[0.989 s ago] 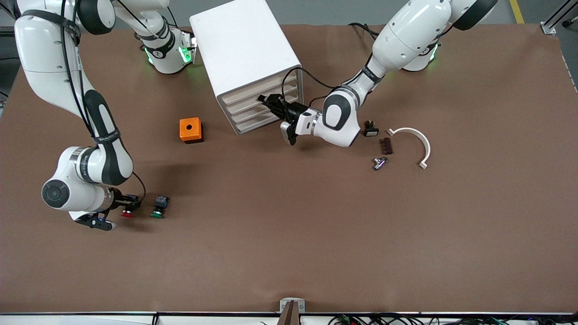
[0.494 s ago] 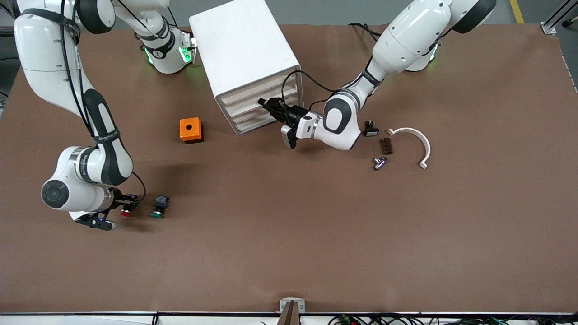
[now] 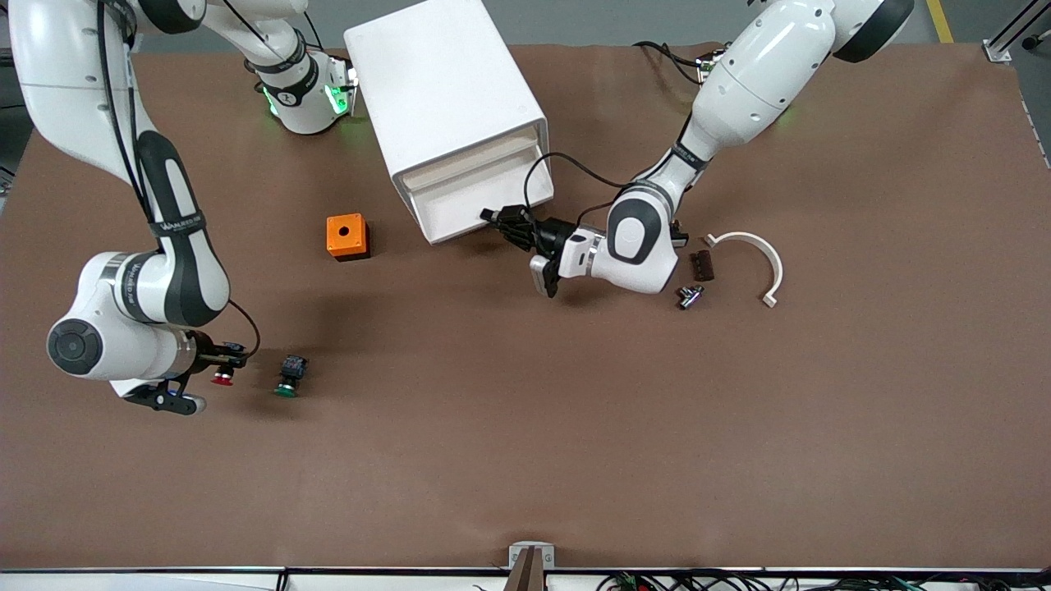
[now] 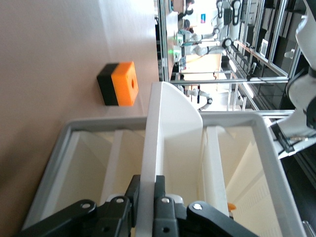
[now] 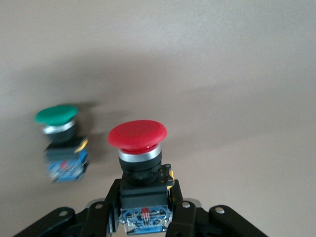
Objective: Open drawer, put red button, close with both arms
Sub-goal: 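Pull the drawer open with the left gripper while the right gripper lifts the button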
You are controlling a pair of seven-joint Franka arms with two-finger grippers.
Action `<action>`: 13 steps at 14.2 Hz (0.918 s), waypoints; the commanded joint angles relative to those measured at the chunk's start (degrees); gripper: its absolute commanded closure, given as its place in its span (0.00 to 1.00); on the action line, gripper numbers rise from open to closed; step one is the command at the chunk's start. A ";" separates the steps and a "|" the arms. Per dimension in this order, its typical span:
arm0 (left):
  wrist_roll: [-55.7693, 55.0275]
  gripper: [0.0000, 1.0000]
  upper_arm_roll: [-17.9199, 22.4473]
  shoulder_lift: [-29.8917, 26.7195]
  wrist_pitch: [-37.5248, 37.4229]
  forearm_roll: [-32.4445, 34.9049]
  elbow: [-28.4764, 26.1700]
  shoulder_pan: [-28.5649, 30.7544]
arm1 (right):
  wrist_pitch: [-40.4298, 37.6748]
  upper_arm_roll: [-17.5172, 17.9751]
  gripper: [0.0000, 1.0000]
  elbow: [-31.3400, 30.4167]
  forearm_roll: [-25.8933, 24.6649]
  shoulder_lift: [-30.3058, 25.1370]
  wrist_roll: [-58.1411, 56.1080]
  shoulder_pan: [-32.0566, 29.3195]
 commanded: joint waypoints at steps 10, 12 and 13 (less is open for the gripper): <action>-2.20 0.95 3.55 4.50 0.99 -0.02 8.16 2.07 | -22.97 0.04 0.77 3.84 9.50 -12.90 34.98 15.78; -4.40 0.91 3.81 4.41 0.99 0.77 8.34 2.16 | -22.97 0.04 0.77 4.02 11.71 -13.08 43.93 19.46; -5.89 0.83 3.81 4.24 0.99 0.77 8.25 2.16 | -22.71 0.04 0.77 4.54 11.81 -12.99 48.41 22.09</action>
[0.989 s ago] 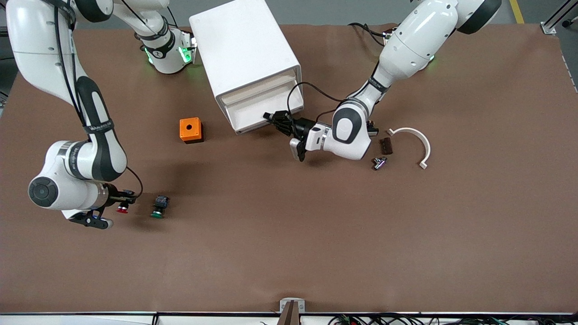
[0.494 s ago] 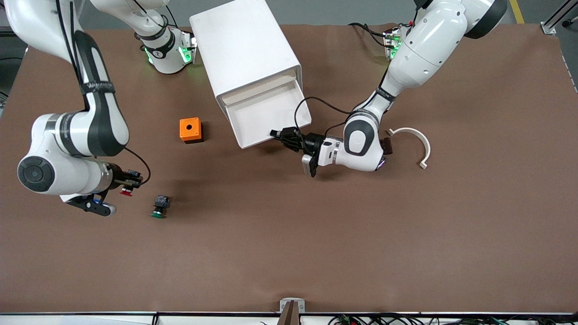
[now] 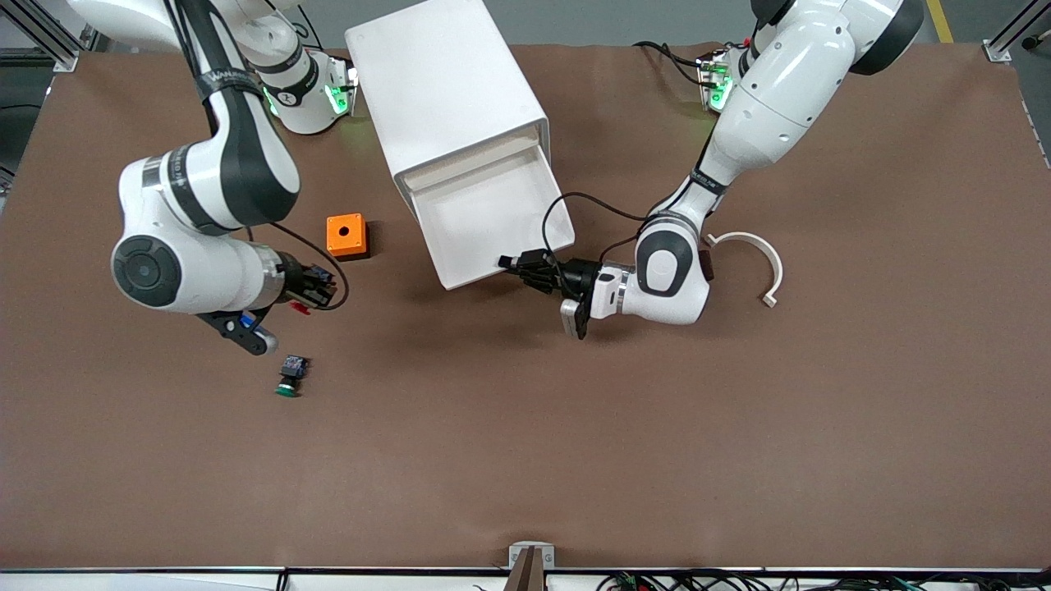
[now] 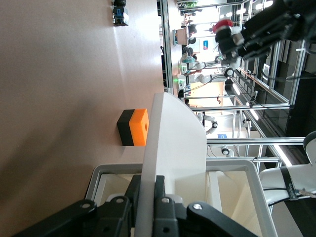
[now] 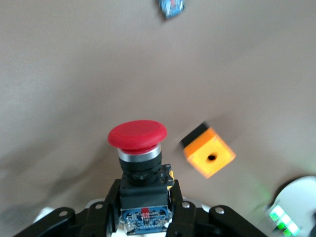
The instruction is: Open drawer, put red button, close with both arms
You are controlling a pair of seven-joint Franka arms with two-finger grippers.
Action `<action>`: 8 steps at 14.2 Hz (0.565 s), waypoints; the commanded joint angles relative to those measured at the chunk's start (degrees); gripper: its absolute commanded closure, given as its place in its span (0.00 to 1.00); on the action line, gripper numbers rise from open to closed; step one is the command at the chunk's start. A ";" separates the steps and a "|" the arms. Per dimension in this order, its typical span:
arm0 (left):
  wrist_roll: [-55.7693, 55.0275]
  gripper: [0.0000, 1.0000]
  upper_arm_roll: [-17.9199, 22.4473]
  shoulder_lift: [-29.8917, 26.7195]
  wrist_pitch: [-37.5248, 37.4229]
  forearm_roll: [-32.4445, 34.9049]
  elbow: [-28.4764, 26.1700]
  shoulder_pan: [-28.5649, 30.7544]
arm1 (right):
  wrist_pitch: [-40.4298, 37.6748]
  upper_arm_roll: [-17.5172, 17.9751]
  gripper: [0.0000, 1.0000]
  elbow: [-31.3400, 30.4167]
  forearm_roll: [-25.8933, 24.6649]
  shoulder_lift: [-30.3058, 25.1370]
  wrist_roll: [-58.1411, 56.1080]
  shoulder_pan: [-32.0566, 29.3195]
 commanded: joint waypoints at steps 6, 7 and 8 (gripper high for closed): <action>-13.99 0.00 0.37 1.08 1.21 7.28 2.43 0.87 | 3.30 -0.65 0.78 1.14 6.97 -0.31 28.86 13.59; -16.98 0.00 0.37 0.65 1.21 9.39 2.43 1.84 | 4.00 -0.65 0.78 0.97 6.97 -0.22 31.84 15.00; -20.92 0.00 0.37 0.04 1.21 11.85 2.52 2.54 | 4.88 -0.65 0.78 0.79 6.97 -0.22 35.18 16.32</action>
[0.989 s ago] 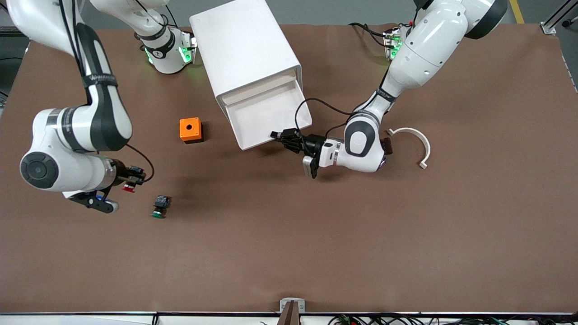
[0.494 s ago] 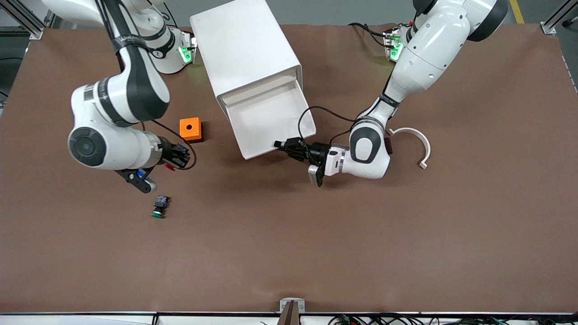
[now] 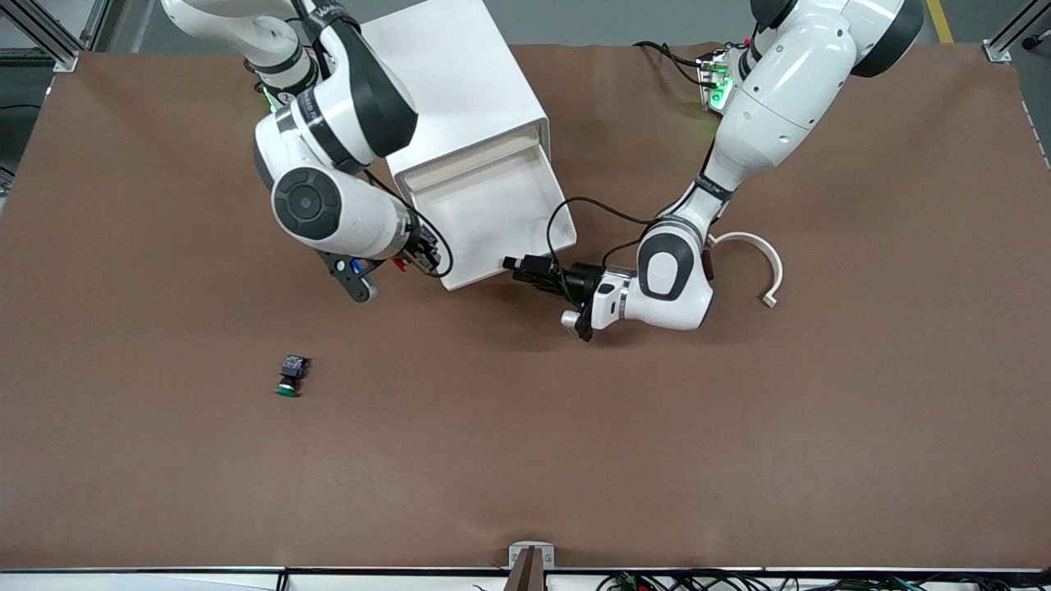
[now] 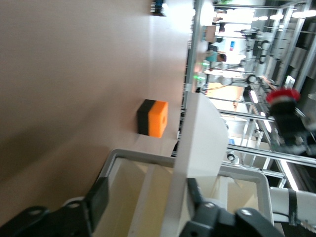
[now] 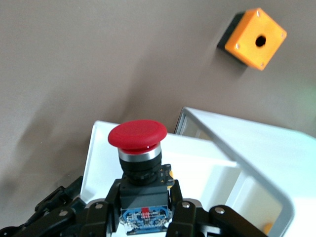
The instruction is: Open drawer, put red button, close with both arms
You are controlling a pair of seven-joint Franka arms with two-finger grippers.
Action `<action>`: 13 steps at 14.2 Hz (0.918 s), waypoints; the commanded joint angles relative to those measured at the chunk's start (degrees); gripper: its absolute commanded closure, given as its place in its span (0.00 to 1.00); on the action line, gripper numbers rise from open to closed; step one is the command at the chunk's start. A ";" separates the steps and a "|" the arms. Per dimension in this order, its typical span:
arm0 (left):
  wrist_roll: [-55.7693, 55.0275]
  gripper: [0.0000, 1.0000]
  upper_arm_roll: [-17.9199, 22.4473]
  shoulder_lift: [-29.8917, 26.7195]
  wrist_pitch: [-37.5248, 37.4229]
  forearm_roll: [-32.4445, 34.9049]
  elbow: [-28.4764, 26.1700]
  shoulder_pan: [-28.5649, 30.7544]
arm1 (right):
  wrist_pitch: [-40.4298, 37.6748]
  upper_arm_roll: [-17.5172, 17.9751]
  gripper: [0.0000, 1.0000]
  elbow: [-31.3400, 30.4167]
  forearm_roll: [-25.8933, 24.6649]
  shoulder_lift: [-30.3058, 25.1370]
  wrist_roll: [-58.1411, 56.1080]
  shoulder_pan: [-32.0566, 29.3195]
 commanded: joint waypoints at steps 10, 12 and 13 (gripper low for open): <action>-48.96 0.00 -0.28 -4.00 -0.66 47.62 13.08 3.81 | 18.21 -0.74 0.80 -8.16 1.74 0.03 17.44 9.97; -56.96 0.00 -0.72 -5.32 -0.75 57.32 13.17 3.46 | 19.88 -0.74 0.80 -9.48 2.78 0.12 18.05 11.38; -60.30 0.00 -0.73 -5.85 -1.01 60.40 13.17 3.19 | 20.59 -0.74 0.80 -9.57 3.57 0.29 18.57 11.90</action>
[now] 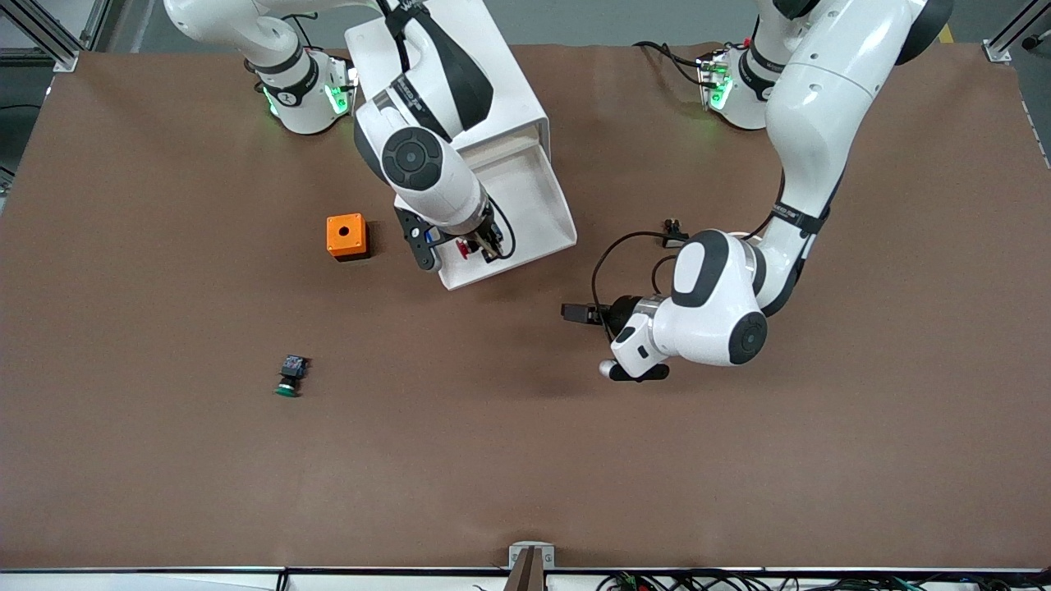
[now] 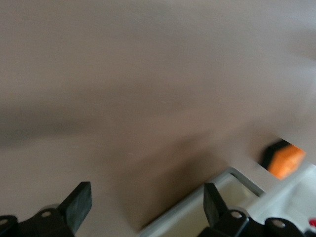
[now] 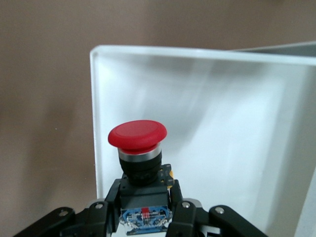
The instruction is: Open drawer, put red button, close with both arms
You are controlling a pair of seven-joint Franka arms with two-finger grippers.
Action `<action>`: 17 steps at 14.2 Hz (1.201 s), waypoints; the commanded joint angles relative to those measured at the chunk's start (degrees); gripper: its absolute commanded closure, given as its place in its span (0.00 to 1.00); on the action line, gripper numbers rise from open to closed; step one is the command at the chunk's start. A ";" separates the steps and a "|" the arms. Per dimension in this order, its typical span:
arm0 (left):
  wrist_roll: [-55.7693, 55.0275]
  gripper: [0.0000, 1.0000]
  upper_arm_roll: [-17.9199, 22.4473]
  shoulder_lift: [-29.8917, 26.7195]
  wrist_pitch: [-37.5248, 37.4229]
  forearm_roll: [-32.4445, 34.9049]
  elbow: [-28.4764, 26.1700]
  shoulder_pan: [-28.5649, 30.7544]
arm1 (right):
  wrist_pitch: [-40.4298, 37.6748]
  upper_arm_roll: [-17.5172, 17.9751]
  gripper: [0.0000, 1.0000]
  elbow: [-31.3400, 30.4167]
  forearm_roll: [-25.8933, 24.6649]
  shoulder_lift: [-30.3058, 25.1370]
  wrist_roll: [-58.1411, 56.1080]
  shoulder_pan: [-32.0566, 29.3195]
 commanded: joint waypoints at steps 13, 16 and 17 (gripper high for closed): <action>-22.41 0.00 0.24 -3.04 1.88 25.67 -0.58 -3.96 | 2.21 -0.71 0.77 -1.13 2.43 2.19 1.60 2.48; -28.21 0.00 0.24 -2.77 4.52 27.59 -1.02 -5.45 | 2.21 -0.71 0.69 -1.04 2.43 2.37 1.60 2.66; -28.92 0.00 0.24 -2.69 4.70 28.56 -1.11 -5.98 | 2.21 -0.71 0.61 -0.95 2.43 2.63 1.60 2.66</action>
